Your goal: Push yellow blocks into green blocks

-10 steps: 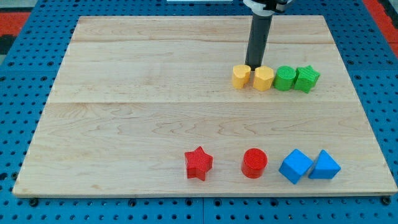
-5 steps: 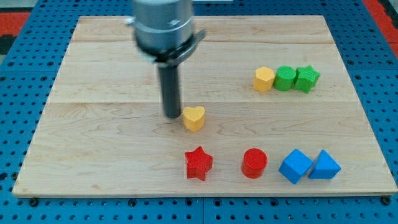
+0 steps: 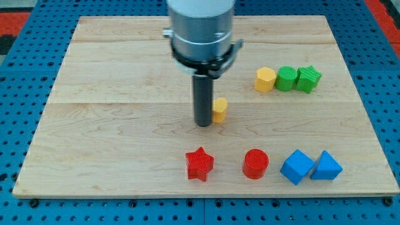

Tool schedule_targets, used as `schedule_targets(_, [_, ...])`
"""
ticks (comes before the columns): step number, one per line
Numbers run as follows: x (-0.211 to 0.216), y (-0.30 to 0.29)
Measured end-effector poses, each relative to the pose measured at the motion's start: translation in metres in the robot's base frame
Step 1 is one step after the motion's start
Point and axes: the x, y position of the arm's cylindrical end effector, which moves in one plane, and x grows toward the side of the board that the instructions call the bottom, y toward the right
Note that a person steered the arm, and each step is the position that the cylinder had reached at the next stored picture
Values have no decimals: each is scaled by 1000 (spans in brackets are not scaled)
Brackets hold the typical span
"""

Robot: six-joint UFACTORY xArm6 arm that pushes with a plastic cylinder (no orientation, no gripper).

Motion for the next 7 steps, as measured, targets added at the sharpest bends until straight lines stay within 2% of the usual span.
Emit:
schedule_targets(2, [-8, 60])
schedule_targets(3, [-54, 29])
schedule_targets(4, [-42, 18])
schedule_targets(5, [-49, -43])
schedule_targets(6, [-71, -40])
schedule_targets(7, [-71, 32])
